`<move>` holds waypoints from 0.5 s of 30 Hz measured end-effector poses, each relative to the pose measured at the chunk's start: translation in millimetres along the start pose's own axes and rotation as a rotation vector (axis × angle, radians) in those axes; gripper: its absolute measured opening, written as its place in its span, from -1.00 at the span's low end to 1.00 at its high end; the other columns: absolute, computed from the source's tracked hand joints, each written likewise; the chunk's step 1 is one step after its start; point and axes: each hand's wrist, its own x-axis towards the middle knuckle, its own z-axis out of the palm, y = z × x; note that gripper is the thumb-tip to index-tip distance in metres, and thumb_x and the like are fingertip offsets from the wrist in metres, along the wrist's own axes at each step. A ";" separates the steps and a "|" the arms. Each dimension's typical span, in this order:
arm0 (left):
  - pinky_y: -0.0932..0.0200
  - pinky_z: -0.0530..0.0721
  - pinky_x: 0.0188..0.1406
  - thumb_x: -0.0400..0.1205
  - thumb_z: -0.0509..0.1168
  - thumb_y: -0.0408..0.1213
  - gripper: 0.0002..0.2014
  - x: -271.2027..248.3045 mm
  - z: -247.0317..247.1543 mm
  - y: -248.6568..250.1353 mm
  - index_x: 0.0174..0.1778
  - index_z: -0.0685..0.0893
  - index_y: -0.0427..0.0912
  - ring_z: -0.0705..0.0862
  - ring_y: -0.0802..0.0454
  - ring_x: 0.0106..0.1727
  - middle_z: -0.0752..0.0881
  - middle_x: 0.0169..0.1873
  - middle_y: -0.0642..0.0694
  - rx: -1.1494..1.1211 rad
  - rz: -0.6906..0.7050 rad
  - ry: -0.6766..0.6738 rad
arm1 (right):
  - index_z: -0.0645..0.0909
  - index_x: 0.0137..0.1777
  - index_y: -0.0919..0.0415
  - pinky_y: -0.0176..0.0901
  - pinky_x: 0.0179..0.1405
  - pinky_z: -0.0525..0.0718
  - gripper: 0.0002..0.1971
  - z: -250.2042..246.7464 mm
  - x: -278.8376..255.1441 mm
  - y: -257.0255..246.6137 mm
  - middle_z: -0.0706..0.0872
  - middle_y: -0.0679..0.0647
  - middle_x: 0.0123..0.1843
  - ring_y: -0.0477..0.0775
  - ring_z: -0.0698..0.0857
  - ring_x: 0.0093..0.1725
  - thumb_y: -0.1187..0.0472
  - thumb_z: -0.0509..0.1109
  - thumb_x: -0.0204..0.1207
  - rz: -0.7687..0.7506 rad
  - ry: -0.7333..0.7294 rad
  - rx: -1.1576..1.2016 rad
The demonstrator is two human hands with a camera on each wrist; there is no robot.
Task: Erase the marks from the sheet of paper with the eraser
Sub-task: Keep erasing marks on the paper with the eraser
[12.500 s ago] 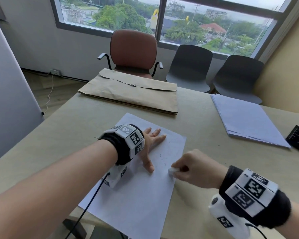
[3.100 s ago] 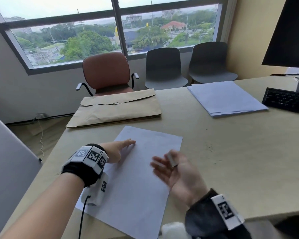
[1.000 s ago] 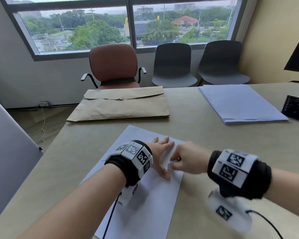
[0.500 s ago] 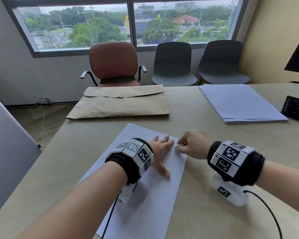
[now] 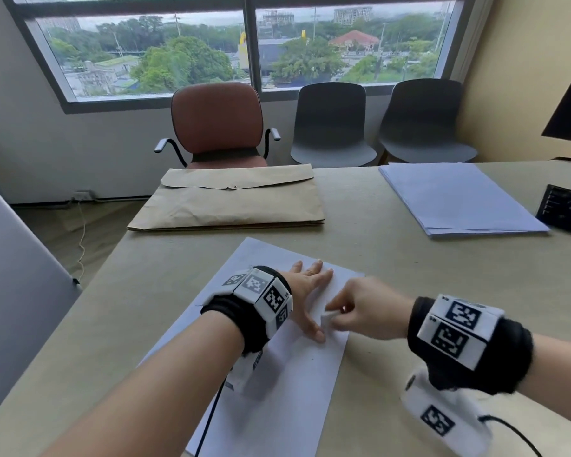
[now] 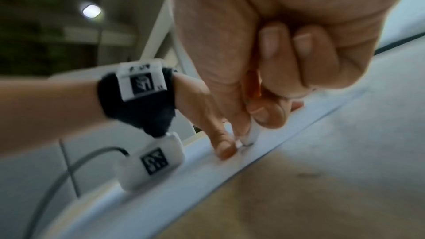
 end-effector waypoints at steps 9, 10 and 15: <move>-0.20 0.02 0.62 0.45 0.44 0.12 0.06 -1.8 -0.1 4.0 0.65 -0.19 0.07 -0.24 -0.03 0.67 -0.25 0.65 0.14 -0.055 -0.019 0.034 | 0.72 0.17 0.16 -0.34 -0.36 0.43 -0.69 -17.1 19.2 20.6 0.57 -0.17 -0.39 -0.14 0.53 -0.32 0.07 0.39 0.50 0.088 0.087 0.024; -0.19 0.03 0.62 0.46 0.42 0.13 0.05 -1.1 0.7 6.0 0.66 -0.19 0.05 -0.25 -0.05 0.67 -0.26 0.65 0.12 -0.051 -0.027 0.037 | 0.74 0.13 0.17 -0.41 -0.44 0.39 -0.72 -11.5 13.9 18.5 0.53 -0.21 -0.49 -0.20 0.48 -0.43 0.07 0.39 0.50 0.065 0.059 0.032; -0.28 -0.03 0.59 0.46 0.39 0.19 0.11 1.0 1.5 9.7 0.64 -0.32 0.04 -0.29 -0.11 0.66 -0.34 0.63 0.09 0.026 -0.053 -0.010 | 0.73 0.15 0.08 -0.49 -0.48 0.40 -0.71 -16.0 10.8 17.6 0.53 -0.17 -0.56 -0.26 0.50 -0.55 0.02 0.42 0.47 0.077 -0.044 0.071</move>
